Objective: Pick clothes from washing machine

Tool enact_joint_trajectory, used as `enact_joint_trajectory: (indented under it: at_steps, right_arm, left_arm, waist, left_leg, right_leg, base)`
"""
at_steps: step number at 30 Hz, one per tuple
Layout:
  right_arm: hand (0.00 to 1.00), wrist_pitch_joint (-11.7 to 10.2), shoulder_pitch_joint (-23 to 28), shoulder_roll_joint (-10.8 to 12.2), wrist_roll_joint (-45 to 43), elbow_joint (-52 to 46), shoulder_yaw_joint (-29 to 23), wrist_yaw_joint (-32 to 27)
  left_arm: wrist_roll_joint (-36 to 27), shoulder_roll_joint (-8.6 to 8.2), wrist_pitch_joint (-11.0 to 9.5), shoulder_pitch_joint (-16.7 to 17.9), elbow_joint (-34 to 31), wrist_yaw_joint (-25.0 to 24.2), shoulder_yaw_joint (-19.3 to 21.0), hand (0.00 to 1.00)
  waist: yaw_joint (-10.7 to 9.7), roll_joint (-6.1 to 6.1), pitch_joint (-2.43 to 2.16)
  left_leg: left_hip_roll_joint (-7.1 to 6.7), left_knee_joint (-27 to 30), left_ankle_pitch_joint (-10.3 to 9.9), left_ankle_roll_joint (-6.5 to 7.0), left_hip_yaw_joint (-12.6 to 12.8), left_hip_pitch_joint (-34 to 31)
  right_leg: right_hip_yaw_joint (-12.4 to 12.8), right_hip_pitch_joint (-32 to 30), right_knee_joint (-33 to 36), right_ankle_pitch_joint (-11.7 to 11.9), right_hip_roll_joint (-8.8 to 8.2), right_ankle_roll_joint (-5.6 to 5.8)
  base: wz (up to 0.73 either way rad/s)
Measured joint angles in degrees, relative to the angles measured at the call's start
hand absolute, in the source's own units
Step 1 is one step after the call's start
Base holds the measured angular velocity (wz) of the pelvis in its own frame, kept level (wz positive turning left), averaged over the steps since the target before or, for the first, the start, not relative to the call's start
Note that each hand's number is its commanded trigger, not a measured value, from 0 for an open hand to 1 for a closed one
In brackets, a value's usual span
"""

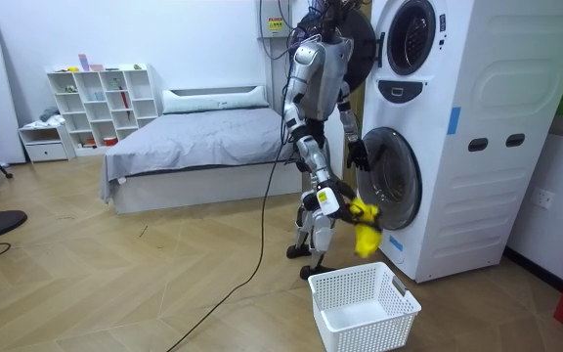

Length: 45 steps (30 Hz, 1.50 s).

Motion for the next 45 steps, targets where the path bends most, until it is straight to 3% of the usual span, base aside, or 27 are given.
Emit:
enact_joint_trajectory:
  at_steps: [12, 26, 30, 32, 35, 38, 41, 45]
  right_arm:
    - [0.00, -1.1, 0.2, 0.0, 0.5, 1.9, 1.4, 0.3]
    - [0.00, -1.6, 2.0, -0.1, -1.0, 4.3, 1.4, 1.4]
    - [0.00, -1.6, 4.6, -0.1, -2.1, 4.2, 1.5, 2.1]
    - [0.00, -1.6, 5.0, -0.1, -2.2, 6.3, 1.6, 2.8]
    - [0.00, -1.2, 4.9, 1.3, -2.1, 13.4, 1.6, 4.3]
    - [0.00, -0.3, 4.5, 3.8, -1.0, 20.7, 1.6, 6.2]
    - [0.00, 1.3, 4.4, 5.8, -0.5, 24.8, 1.7, 7.3]
    - [0.00, 2.4, 2.3, 7.0, 0.0, 30.9, 5.1, 9.1]
  left_arm:
    - [-1.9, 0.01, -1.4, 0.7, 0.0, 0.5, -1.1, 0.00]
    - [-3.0, 0.18, -1.3, 2.8, 0.0, 0.6, -1.2, 0.00]
    - [-3.0, 0.18, -1.3, 5.4, -1.4, 0.4, -1.0, 0.00]
    - [-2.7, 0.23, -1.2, 6.8, -3.1, -0.3, -0.9, 0.00]
    - [-0.7, 0.16, -1.2, 8.8, -3.5, -1.3, -1.0, 0.00]
    - [0.9, 0.07, -0.7, 10.6, -3.4, -1.6, -0.9, 0.00]
    - [0.9, -0.30, 0.1, 11.9, -3.3, -1.5, -0.6, 0.00]
    - [1.0, -0.82, 0.7, 12.4, -3.1, -1.3, 4.3, 0.00]
  waist:
    - [0.0, -0.30, 0.21]
    - [0.3, -0.17, 0.12]
    - [1.3, -0.74, 0.46]
    - [1.9, -1.05, 0.36]
    - [2.0, -2.07, 0.00]
    - [3.7, -3.93, -0.51]
    - [5.6, -5.58, -0.54]
    - [9.6, -7.74, -0.43]
  left_leg:
    - [-0.05, -0.1, 0.0, -0.02, -0.2, -0.2]
    - [-0.02, -0.3, 0.0, -0.06, -0.8, 0.5]
    - [-0.15, -0.4, 0.1, -0.15, -3.0, 2.7]
    - [-0.13, -0.3, 0.1, -0.17, -4.0, 3.4]
    - [-0.13, -0.4, 0.3, -0.42, -8.3, 5.2]
    - [0.26, -0.9, 0.5, -0.83, -11.4, 7.4]
    - [0.24, -1.0, 0.6, -0.89, -15.0, 8.7]
    - [0.11, -1.1, 0.6, -0.84, -18.0, 8.9]
  right_leg:
    - [-0.2, -0.1, 0.0, -0.6, -0.13, -0.05]
    - [-1.5, 1.0, -0.1, -0.8, -0.55, -0.18]
    - [-3.2, 3.8, -0.1, -1.7, -1.16, -0.34]
    - [-4.3, 5.0, -0.3, -2.0, -1.51, -0.41]
    - [-7.8, 9.1, -2.7, -2.2, -2.31, -0.67]
    - [-10.7, 13.9, -6.2, -1.8, -2.44, -1.08]
    - [-13.8, 17.3, -8.5, -1.7, -2.98, -1.09]
    - [-16.8, 19.8, -10.7, -1.7, -3.53, -0.95]
  base:
    - [0.01]
    - [0.05]
    - [0.21]
    - [0.36]
    - [0.67]
    - [0.51]
    - [0.61]
    - [0.40]
